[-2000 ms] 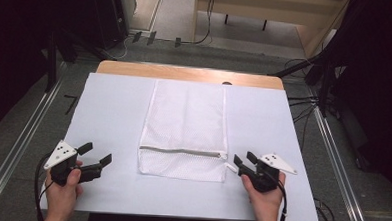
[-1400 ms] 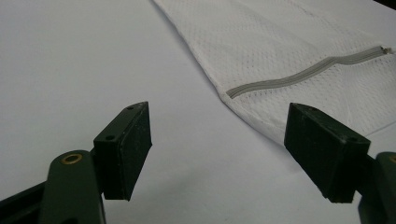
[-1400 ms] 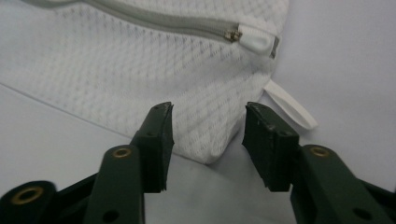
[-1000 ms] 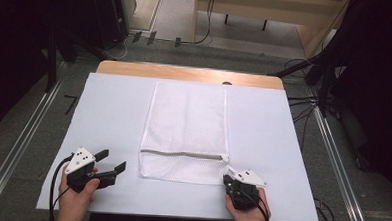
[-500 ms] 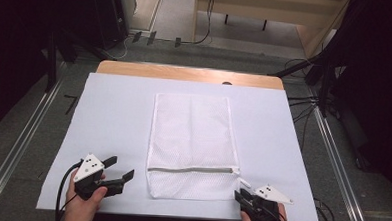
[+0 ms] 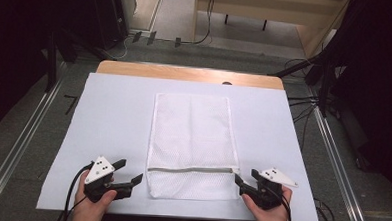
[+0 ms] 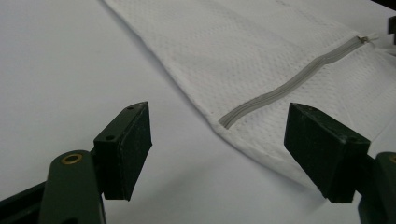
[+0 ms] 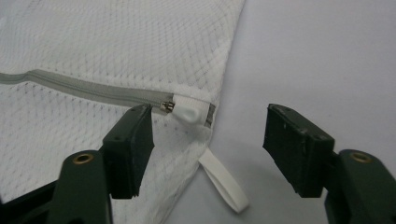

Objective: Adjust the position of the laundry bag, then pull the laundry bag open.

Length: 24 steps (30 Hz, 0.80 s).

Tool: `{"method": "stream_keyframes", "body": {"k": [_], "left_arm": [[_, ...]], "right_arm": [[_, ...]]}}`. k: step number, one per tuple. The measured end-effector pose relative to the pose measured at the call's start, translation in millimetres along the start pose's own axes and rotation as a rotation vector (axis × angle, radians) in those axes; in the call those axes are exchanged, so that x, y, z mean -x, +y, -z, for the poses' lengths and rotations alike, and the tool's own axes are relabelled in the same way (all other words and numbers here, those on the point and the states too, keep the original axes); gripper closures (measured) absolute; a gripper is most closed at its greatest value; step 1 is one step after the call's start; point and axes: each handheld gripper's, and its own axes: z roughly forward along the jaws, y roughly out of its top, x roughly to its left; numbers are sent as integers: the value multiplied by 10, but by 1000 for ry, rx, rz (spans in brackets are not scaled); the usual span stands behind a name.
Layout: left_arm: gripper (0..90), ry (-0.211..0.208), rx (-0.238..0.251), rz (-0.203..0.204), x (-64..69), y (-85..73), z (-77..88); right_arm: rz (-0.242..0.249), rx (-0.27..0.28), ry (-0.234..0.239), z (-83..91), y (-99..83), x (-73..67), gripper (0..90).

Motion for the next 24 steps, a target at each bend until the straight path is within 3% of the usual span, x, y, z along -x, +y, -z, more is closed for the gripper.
{"method": "stream_keyframes", "body": {"k": [6,7,12,13,17,24], "left_arm": [[237,-46,-4,-23,158,136,-121],[237,-76,-12,-33,226,177,-183],[272,-118,-20,-41,387,254,-313],[298,-106,-21,-49,470,295,-371],[351,-112,-23,-52,596,378,-473],[440,-160,-50,-78,825,471,-703]], "right_arm": [[40,-37,21,-153,119,61,248],[38,-44,26,-173,123,71,243],[64,-85,54,-229,88,42,249],[105,-100,41,-243,77,-2,285],[145,-102,12,-235,47,-72,346],[146,-99,-33,-210,23,-129,520]]}}
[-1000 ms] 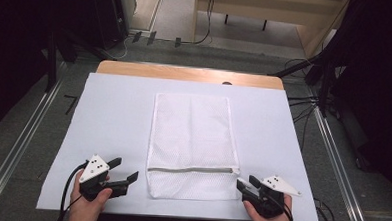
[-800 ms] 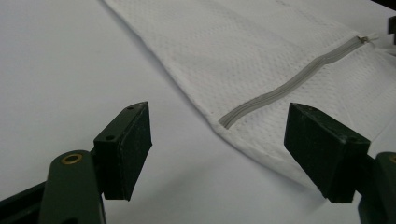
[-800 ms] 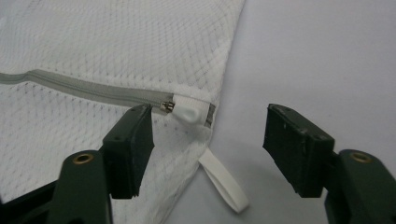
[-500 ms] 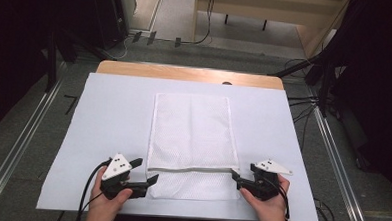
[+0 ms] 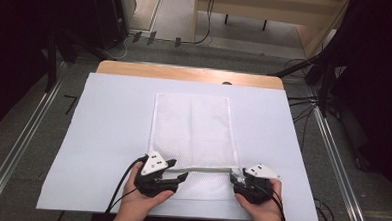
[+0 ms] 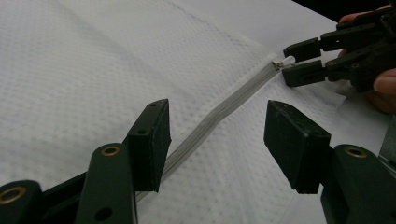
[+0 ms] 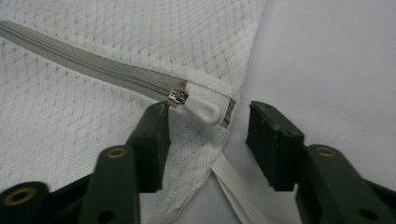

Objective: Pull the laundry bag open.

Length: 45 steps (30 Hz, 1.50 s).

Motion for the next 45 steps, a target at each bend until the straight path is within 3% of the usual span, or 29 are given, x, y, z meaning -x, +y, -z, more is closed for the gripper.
{"method": "stream_keyframes", "body": {"k": [5,12,13,19,23,31,35,45], "left_arm": [[542,-30,-32,-29,193,91,-249],[647,-60,-38,-12,240,144,-346],[665,-64,-40,-12,246,152,-355],[675,-78,-48,-16,265,169,-383],[684,-84,-58,-23,292,182,-420],[839,-92,-83,-7,291,225,-583],[845,-98,-92,2,300,258,-651],[858,-98,-138,-7,356,255,-844]], "right_arm": [[13,2,13,21,-15,-36,579],[14,-4,2,36,-27,-71,630],[8,-7,-14,50,-29,-89,733],[15,0,-41,61,-38,-169,876],[19,13,-34,61,-38,-182,883],[78,87,-33,143,-5,-342,886],[107,113,-28,177,3,-393,886],[125,199,2,278,36,-469,887]]}}
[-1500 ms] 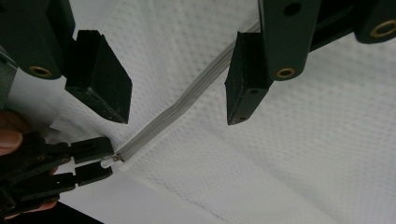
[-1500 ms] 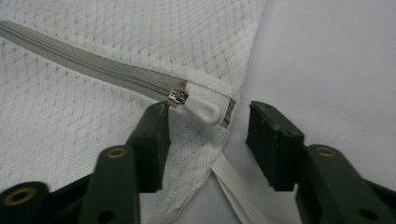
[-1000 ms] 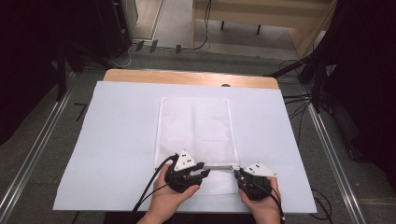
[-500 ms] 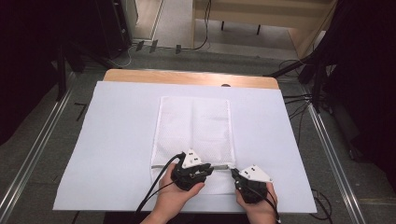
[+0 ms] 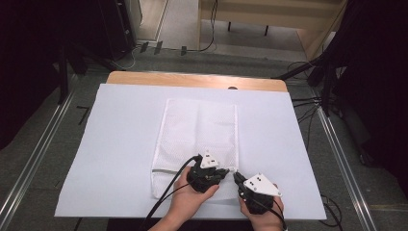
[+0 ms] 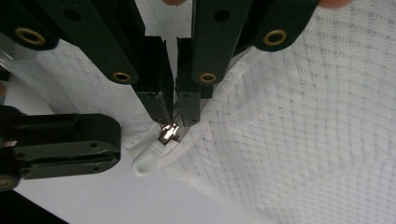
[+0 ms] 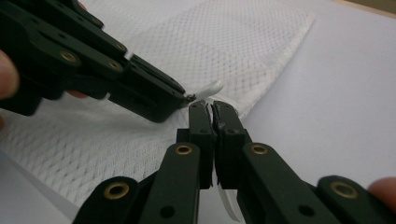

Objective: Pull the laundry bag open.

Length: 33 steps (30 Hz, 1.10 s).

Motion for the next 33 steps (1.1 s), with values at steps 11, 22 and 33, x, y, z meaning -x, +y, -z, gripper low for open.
{"method": "stream_keyframes", "body": {"k": [11,22,33], "left_arm": [[743,-22,-11,0,-26,-17,-12],[700,-110,7,99,-160,6,19],[671,-215,0,323,-391,25,-36]], "right_arm": [[14,17,33,-23,7,-33,888],[23,3,29,-31,-7,-43,888],[39,-2,24,-39,-16,-53,888]]}}
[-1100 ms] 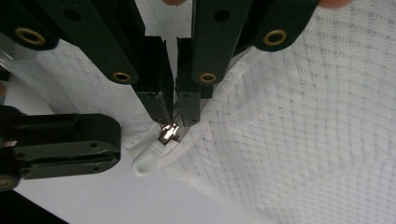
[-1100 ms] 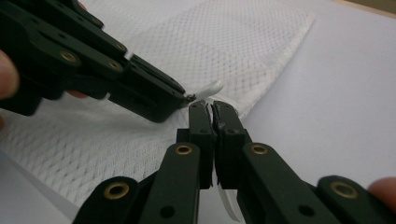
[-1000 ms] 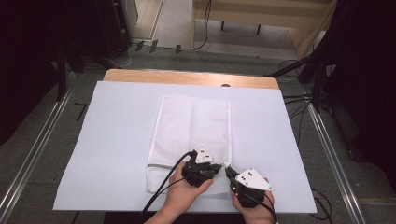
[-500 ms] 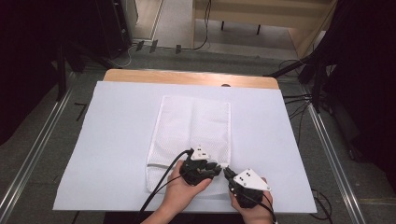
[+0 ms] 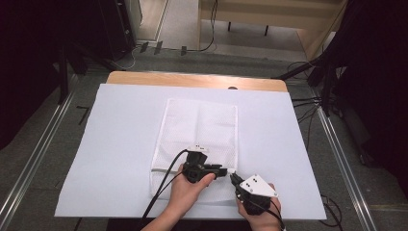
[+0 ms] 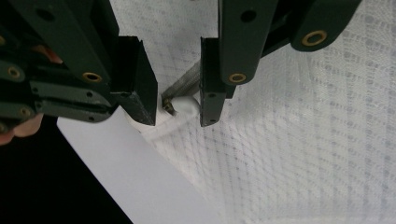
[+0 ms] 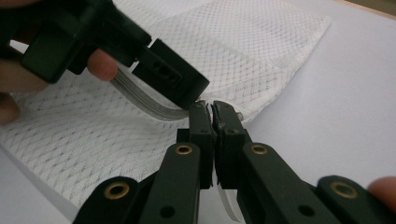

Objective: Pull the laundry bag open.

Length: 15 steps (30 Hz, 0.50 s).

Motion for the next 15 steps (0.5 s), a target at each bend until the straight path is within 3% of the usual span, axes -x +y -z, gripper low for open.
{"method": "stream_keyframes", "body": {"k": [1,5,8,10,13,14,15], "left_arm": [[678,1,2,38,-43,18,-3],[698,14,-20,58,-57,27,-41],[735,30,-40,44,-48,26,-70],[900,35,-40,42,-42,21,-72],[900,9,-76,1,12,-10,-103],[900,9,-76,1,12,-10,-103],[900,19,-83,-24,44,-22,-100]], "right_arm": [[7,-2,0,-4,-1,-8,888],[16,-6,-4,-10,-4,-22,888],[20,-15,2,-23,-14,-15,888],[17,-18,2,-28,-18,-13,888],[16,-27,-1,-40,-29,-10,888],[16,-27,-1,-40,-29,-10,888],[16,-33,-6,-46,-30,-9,888]]}}
